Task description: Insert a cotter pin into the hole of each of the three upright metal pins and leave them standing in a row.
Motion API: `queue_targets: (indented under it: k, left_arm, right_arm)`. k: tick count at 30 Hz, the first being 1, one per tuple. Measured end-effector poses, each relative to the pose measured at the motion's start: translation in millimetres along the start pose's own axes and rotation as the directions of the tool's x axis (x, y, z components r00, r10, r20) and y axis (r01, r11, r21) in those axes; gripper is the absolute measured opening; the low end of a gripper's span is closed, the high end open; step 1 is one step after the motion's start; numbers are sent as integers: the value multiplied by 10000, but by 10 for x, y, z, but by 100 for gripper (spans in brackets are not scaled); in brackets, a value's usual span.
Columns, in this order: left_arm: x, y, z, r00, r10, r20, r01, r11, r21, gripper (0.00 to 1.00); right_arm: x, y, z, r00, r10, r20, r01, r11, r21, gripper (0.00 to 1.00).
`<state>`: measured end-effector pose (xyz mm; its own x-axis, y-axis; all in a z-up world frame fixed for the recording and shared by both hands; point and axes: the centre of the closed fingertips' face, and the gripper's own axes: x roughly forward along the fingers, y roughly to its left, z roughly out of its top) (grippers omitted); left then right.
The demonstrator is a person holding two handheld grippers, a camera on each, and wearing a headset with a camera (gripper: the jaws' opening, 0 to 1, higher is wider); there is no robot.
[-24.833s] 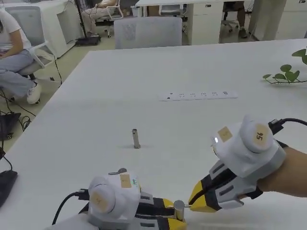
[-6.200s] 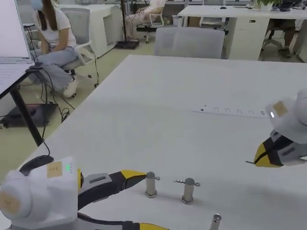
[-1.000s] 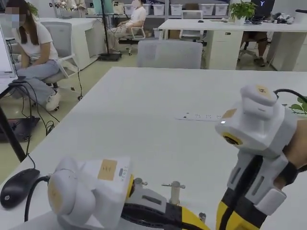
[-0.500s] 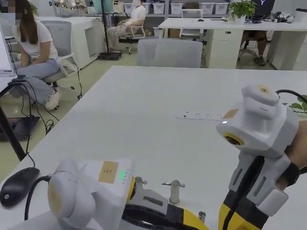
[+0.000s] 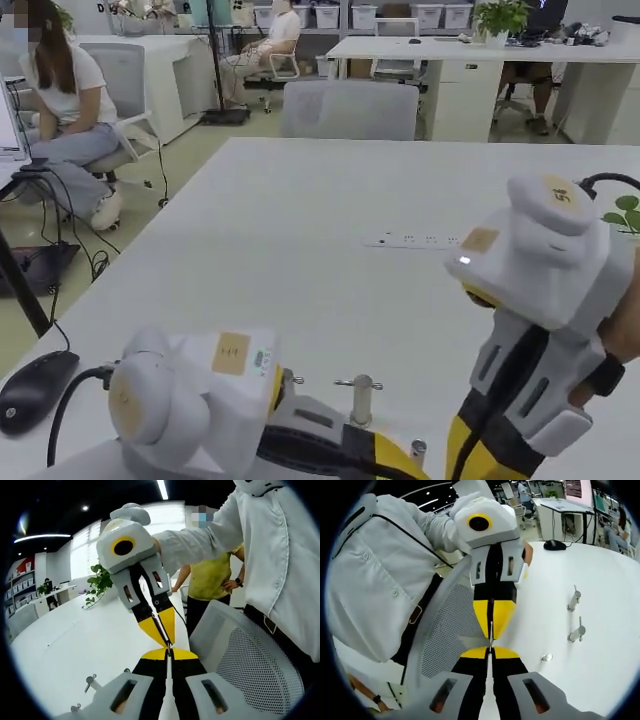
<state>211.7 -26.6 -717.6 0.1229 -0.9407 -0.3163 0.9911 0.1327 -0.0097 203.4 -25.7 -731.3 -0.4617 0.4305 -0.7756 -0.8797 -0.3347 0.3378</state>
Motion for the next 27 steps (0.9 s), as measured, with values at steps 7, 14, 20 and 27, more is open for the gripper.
queue_targets:
  k: [7,14,20,27]
  left_arm:
    - [-24,49,-22,9997,227,-57,-228,9994,-277,0]
    - [-43,95,-50,9988,482,-112,-487,9976,-488,0]
    - [-46,105,-48,9986,527,-73,-530,9966,-628,0]
    - [-45,118,-19,9978,648,133,-636,9948,-794,1]
  right_arm:
    - [-13,-72,27,9939,-1087,-178,1075,9925,-582,3]
    - [-27,-127,24,9842,-1761,-162,1745,9820,-723,3]
    - [-35,-134,23,9805,-1963,-81,1954,9787,-634,3]
    - [-37,-135,21,9786,-2058,-49,2052,9770,-584,3]
